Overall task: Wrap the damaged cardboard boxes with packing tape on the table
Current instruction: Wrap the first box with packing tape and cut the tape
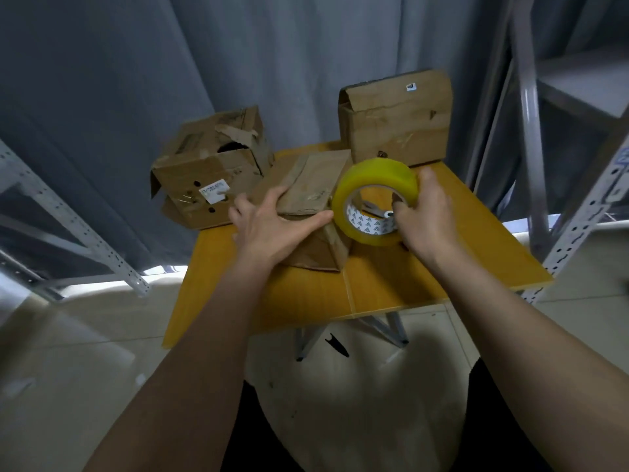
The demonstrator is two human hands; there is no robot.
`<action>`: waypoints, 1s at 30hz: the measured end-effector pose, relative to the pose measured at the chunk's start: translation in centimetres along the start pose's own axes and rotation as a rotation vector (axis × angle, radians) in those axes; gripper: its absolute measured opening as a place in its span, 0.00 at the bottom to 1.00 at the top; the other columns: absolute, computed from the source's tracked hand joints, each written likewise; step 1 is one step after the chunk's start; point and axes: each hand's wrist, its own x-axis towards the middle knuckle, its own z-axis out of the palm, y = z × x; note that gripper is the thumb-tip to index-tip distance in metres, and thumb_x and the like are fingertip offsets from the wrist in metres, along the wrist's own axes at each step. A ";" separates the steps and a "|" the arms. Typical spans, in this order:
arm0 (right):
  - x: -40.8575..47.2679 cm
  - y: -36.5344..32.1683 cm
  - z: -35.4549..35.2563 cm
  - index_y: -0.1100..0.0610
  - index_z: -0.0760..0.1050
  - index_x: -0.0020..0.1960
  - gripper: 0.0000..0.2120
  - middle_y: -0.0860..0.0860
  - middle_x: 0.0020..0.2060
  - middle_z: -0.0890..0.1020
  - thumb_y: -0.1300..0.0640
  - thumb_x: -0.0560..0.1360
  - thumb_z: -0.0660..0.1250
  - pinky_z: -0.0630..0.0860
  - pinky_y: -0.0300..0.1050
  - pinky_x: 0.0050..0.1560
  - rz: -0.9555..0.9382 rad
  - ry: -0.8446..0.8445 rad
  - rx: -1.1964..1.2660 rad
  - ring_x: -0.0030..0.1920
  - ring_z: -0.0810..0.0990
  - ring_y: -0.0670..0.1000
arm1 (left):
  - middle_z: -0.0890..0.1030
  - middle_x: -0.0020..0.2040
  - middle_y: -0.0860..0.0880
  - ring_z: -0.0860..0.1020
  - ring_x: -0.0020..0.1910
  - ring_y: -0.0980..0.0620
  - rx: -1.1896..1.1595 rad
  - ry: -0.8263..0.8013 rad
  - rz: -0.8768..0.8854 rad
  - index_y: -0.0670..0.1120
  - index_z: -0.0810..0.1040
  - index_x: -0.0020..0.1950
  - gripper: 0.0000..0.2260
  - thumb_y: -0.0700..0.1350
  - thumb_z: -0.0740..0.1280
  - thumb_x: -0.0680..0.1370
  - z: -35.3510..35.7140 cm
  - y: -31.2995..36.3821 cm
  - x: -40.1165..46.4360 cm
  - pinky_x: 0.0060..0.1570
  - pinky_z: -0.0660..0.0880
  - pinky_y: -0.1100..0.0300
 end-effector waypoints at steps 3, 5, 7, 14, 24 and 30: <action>1.5 -3.2 -0.9 0.52 0.67 0.51 0.09 0.45 0.36 0.72 0.59 0.75 0.67 0.68 0.45 0.35 -0.068 0.019 0.007 0.43 0.76 0.54 | 0.60 0.66 0.50 0.63 0.67 0.47 -0.358 0.061 -0.084 0.63 0.69 0.67 0.44 0.78 0.66 0.53 0.1 0.0 -0.6 0.65 0.65 0.51; 2.9 -5.9 -1.2 0.51 0.70 0.52 0.11 0.46 0.40 0.76 0.54 0.73 0.68 0.74 0.50 0.40 -0.143 0.066 -0.025 0.46 0.78 0.55 | 0.65 0.68 0.51 0.70 0.63 0.48 -0.675 0.015 -0.204 0.61 0.72 0.65 0.43 0.77 0.69 0.54 0.4 0.1 -0.8 0.60 0.71 0.52; 3.9 -8.3 -0.8 0.52 0.71 0.52 0.15 0.49 0.44 0.77 0.48 0.70 0.69 0.75 0.54 0.45 -0.178 0.050 -0.055 0.49 0.78 0.56 | 0.70 0.70 0.49 0.74 0.63 0.45 -0.970 -0.071 -0.345 0.59 0.75 0.63 0.43 0.77 0.71 0.53 1.2 0.1 -1.4 0.60 0.74 0.45; 1.7 -9.0 5.1 0.57 0.72 0.56 0.14 0.53 0.49 0.79 0.51 0.75 0.64 0.69 0.55 0.61 -0.036 -0.178 0.087 0.56 0.76 0.58 | 0.75 0.68 0.46 0.70 0.68 0.45 -0.755 0.063 -0.321 0.51 0.76 0.66 0.32 0.69 0.57 0.71 1.1 -1.1 -2.2 0.69 0.64 0.43; 1.2 -9.2 5.1 0.57 0.71 0.51 0.03 0.46 0.40 0.73 0.60 0.77 0.64 0.69 0.31 0.41 0.069 0.134 0.557 0.43 0.73 0.45 | 0.70 0.69 0.55 0.71 0.53 0.77 -0.916 0.347 0.070 0.49 0.68 0.74 0.19 0.42 0.53 0.84 3.0 -1.3 -1.1 0.46 0.66 0.82; 0.9 -9.0 4.7 0.55 0.70 0.53 0.11 0.53 0.47 0.77 0.60 0.74 0.69 0.75 0.37 0.44 0.287 0.262 0.863 0.47 0.78 0.49 | 0.68 0.74 0.49 0.65 0.72 0.60 -0.757 0.379 0.331 0.51 0.69 0.70 0.16 0.44 0.52 0.85 3.2 -2.7 -1.5 0.68 0.62 0.69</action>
